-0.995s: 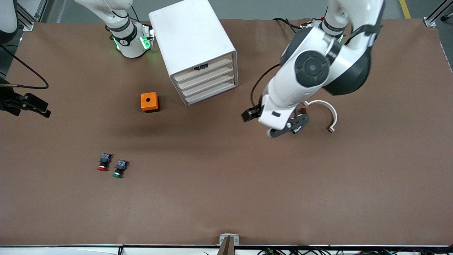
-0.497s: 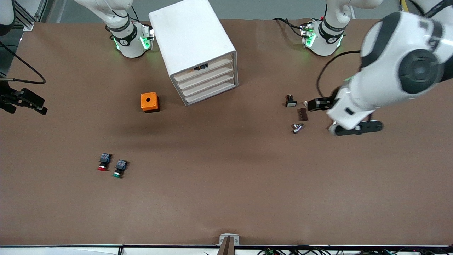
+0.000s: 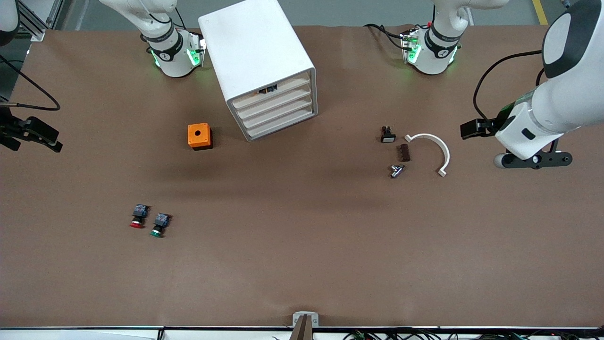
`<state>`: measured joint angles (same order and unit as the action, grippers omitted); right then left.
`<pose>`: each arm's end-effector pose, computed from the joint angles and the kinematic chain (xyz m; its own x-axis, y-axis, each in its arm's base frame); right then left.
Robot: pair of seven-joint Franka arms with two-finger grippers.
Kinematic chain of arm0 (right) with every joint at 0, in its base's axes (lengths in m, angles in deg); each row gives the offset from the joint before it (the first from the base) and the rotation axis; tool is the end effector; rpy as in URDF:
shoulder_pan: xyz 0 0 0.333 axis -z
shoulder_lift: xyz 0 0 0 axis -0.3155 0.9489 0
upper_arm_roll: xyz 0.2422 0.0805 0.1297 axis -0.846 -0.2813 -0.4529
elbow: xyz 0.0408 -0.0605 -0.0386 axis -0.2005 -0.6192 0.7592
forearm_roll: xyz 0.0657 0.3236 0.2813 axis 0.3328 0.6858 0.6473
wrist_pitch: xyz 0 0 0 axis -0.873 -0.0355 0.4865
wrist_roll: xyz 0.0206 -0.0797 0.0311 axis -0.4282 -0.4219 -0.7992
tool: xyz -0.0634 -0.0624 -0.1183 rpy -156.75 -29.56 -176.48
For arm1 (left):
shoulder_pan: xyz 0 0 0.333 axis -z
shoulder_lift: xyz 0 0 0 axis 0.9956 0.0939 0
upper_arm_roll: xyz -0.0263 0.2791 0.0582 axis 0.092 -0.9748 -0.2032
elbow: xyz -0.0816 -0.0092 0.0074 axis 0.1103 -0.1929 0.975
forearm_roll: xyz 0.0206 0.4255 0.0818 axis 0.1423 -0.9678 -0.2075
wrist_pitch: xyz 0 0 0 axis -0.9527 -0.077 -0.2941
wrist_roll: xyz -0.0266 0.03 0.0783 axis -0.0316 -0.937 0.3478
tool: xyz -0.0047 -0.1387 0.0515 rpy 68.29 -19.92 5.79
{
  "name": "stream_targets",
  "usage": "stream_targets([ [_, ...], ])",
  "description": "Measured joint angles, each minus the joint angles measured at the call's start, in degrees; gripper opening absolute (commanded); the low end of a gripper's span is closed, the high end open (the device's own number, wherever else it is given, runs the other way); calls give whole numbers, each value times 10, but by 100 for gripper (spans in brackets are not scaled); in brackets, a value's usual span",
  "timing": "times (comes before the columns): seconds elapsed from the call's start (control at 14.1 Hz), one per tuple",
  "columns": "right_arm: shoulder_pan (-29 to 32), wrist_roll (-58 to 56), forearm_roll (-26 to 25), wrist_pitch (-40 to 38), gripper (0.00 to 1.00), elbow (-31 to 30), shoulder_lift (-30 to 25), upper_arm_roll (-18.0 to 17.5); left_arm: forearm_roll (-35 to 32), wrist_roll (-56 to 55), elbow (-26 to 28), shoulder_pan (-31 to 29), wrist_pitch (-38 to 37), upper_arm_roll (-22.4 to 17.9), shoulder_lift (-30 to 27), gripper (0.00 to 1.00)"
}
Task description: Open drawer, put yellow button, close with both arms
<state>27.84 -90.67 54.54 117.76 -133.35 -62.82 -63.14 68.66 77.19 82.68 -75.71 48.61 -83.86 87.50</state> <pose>0.6140 -0.0527 0.5350 0.9941 -0.0472 0.0980 -0.0494 -0.9986 0.0196 0.6037 -0.1059 0.4855 0.9770 0.0018 -0.2134 -0.0026 -0.9998 -0.0201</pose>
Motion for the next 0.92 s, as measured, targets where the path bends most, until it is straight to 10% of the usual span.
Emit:
stream_targets([
  [0.43,0,0,0,0,100,0,0,0,0,62,155,-66,155,6,-100,99],
  [0.92,0,-1,0,0,100,0,0,0,0,76,92,-77,145,11,-117,99],
])
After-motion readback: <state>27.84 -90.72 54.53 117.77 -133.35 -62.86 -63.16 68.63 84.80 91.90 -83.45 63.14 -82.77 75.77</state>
